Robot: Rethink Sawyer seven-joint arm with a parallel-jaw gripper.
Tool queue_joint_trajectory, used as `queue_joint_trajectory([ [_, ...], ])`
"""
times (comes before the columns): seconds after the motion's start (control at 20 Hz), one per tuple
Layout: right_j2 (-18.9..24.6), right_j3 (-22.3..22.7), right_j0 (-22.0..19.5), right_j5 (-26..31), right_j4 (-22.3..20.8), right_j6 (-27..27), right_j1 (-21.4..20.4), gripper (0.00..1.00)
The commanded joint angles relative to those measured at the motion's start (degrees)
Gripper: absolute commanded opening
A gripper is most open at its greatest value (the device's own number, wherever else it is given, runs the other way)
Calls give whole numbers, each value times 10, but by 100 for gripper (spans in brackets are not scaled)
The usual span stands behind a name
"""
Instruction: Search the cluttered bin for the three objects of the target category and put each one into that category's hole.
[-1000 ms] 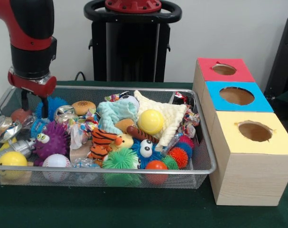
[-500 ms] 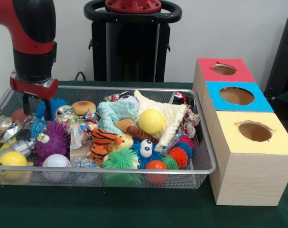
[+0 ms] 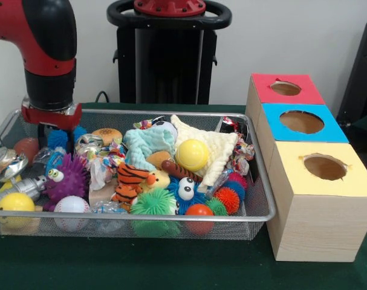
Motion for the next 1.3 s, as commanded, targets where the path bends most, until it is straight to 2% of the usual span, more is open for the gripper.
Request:
queue_joint_trajectory([
  [0.05,102,16,-17,77,-63,-208,38,100],
  [0.5,117,13,-33,76,-79,-151,52,100],
  [0.7,117,10,-39,76,-73,-126,57,100],
  [0.9,125,4,-49,90,-60,-127,64,100],
  [0.95,130,6,-55,86,-63,-130,64,0],
  [1.3,126,14,-55,56,-61,-87,59,0],
])
